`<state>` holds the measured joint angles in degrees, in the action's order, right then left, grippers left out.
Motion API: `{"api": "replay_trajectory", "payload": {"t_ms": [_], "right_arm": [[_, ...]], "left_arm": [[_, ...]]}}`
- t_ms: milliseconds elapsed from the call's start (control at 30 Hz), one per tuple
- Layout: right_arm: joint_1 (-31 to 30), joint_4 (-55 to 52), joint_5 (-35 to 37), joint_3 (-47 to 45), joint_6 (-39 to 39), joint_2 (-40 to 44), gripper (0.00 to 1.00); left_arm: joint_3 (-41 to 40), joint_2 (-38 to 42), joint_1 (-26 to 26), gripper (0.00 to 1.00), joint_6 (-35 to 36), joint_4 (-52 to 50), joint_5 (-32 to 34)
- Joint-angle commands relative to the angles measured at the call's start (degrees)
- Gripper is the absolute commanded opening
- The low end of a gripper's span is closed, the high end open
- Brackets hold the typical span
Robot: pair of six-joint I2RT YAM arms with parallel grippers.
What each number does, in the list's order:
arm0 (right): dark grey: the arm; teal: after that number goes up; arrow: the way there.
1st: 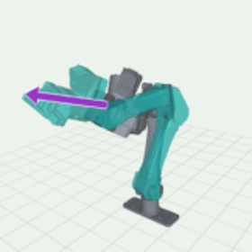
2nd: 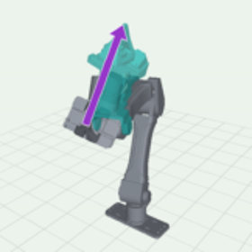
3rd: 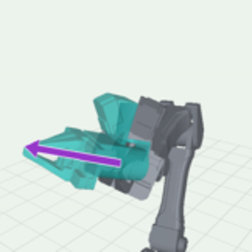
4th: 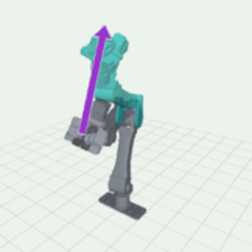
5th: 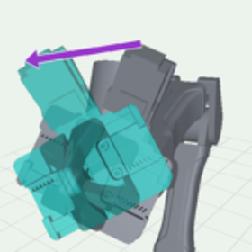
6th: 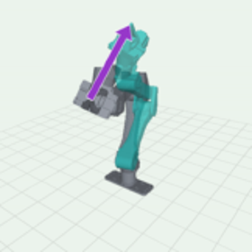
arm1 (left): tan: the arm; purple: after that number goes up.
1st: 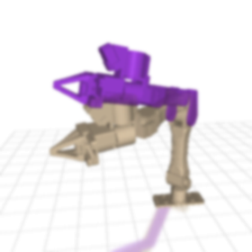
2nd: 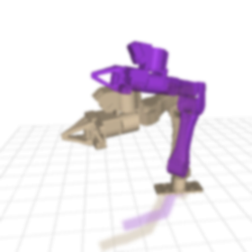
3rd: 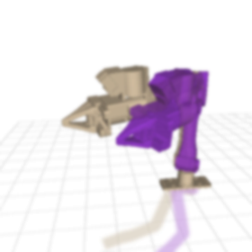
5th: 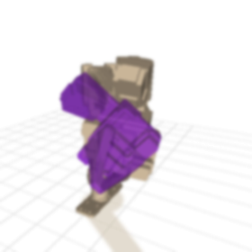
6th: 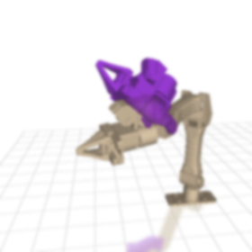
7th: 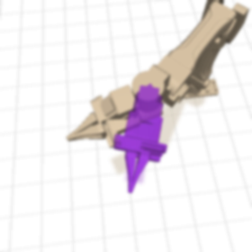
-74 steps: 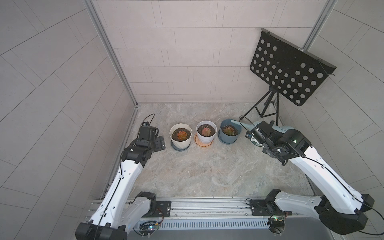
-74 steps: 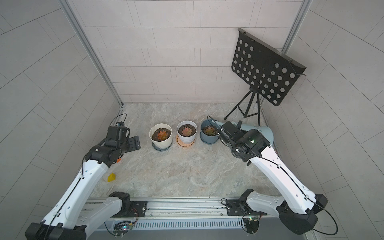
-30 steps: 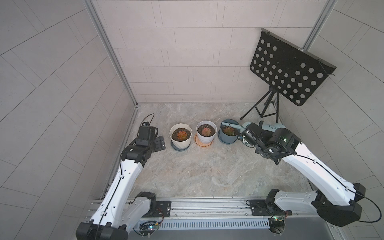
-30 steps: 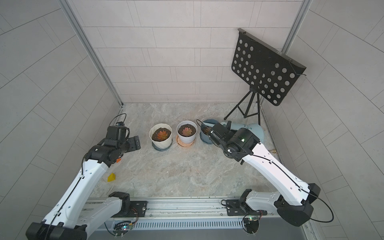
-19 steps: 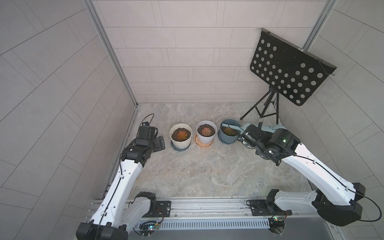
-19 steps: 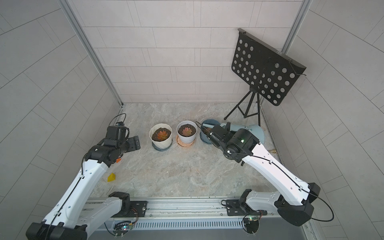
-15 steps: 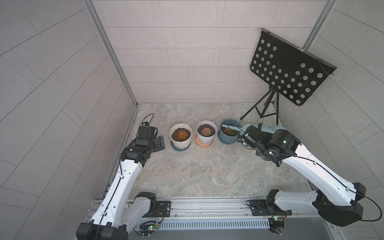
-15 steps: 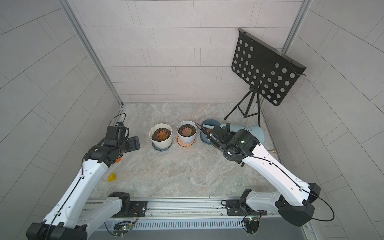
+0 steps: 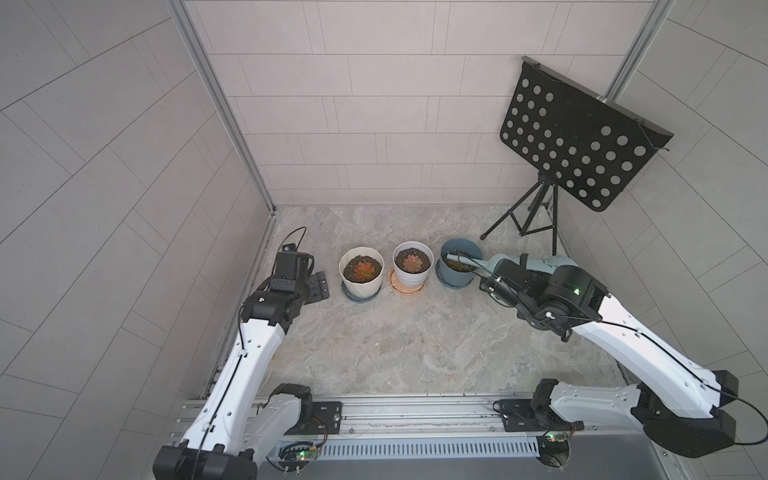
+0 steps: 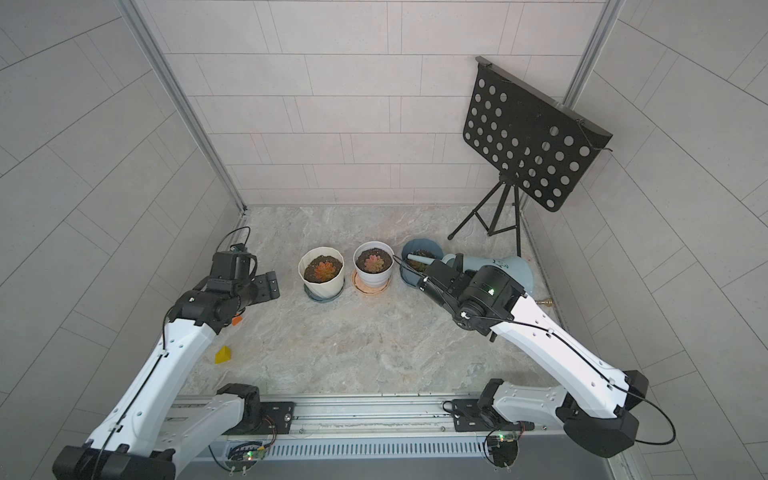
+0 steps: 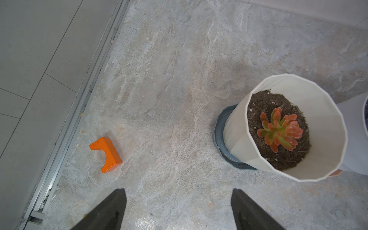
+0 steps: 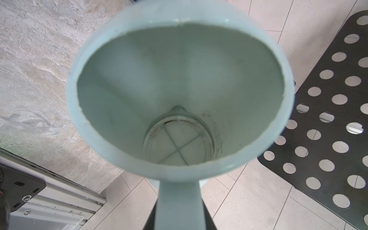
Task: Water the succulent around the soil edge
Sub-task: Water the soil of the potted plant with water.
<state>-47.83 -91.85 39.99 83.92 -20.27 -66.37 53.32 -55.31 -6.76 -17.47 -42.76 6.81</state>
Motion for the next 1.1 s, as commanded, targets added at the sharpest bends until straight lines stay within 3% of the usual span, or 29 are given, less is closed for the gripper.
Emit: {"api": "replay_trajectory", "payload": {"t_ms": [0, 1067], "right_arm": [[-0.9, -2.5, 3.1, -0.2, 2.3, 1.8, 0.0], [-4.0, -10.6, 1.2, -3.7, 8.9, 6.5, 0.0]], "left_arm": [[0.3, 0.0, 0.5, 0.9, 0.7, -0.2, 0.2], [0.2, 0.0, 1.0, 0.9, 0.8, -0.1, 0.1]]}}
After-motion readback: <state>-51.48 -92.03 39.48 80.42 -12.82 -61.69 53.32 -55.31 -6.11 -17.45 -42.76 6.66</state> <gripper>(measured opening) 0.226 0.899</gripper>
